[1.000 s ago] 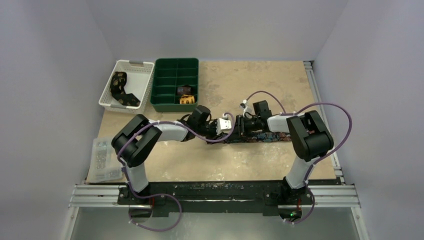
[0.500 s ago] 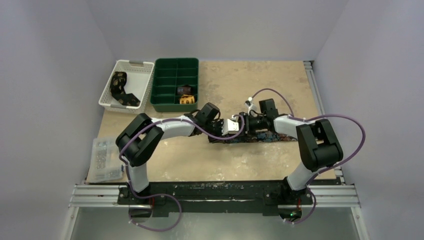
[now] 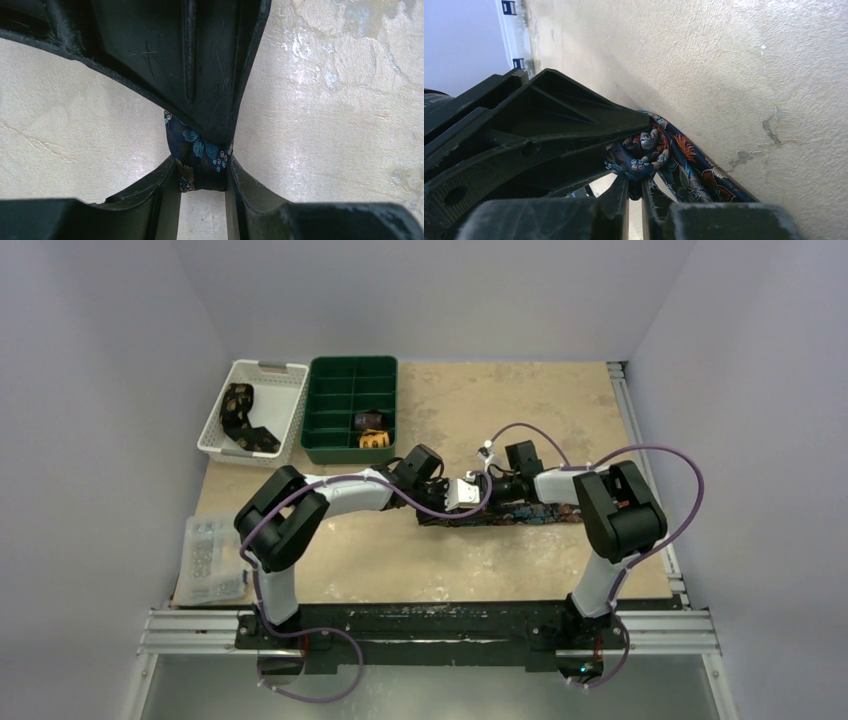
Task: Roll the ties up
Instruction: Roll the tie at the center of the board.
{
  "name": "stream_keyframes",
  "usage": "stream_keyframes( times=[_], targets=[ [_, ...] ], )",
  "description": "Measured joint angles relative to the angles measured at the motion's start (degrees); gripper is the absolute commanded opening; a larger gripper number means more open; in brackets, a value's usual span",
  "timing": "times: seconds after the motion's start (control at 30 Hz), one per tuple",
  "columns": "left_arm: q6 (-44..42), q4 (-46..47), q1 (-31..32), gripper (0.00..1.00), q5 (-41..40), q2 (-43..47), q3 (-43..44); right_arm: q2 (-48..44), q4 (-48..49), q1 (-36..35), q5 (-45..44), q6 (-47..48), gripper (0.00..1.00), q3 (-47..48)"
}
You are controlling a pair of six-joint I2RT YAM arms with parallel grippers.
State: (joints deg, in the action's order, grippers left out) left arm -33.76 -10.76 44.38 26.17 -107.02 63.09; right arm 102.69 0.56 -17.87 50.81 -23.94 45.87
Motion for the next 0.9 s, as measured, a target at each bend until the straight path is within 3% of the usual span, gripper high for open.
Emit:
stream_keyframes(
  times=[0.07,0.13,0.3,0.43,0.5,0.63,0.83,0.9],
  targets=[
    [0.0,-0.13,0.0,0.23,0.02,-0.02,0.11,0.31,-0.5,0.13,0.55,0.63,0.36,0.39],
    [0.0,-0.22,0.0,0.24,0.04,-0.02,0.15,0.33,-0.55,0.2,0.72,0.79,0.46,0.46],
    [-0.09,-0.26,-0.02,0.24,0.33,-0.13,0.2,-0.39,0.55,0.26,0.57,-0.35,0.49,0.46],
    [-0.35,-0.66,-0.07,0.24,0.44,-0.28,0.5,-0.61,1.42,0.24,-0.37,-1.16,0.45,0.46],
    [-0.37,-0.87,-0.07,0.25,0.44,-0.35,0.7,-0.61,1.51,0.13,-0.44,-1.33,0.38,0.46],
    [-0.35,-1.2,-0.07,0.31,0.44,-0.5,0.96,-0.31,1.68,0.0,-0.7,-1.01,0.0,0.46],
    [0.17,-1.16,-0.15,0.55,0.39,-0.9,0.79,0.35,2.12,-0.07,0.0,0.2,0.0,0.48],
    [1.27,-0.42,-0.39,0.71,0.96,-0.68,0.2,0.85,2.1,0.48,0.48,0.85,0.0,0.52]
  ],
)
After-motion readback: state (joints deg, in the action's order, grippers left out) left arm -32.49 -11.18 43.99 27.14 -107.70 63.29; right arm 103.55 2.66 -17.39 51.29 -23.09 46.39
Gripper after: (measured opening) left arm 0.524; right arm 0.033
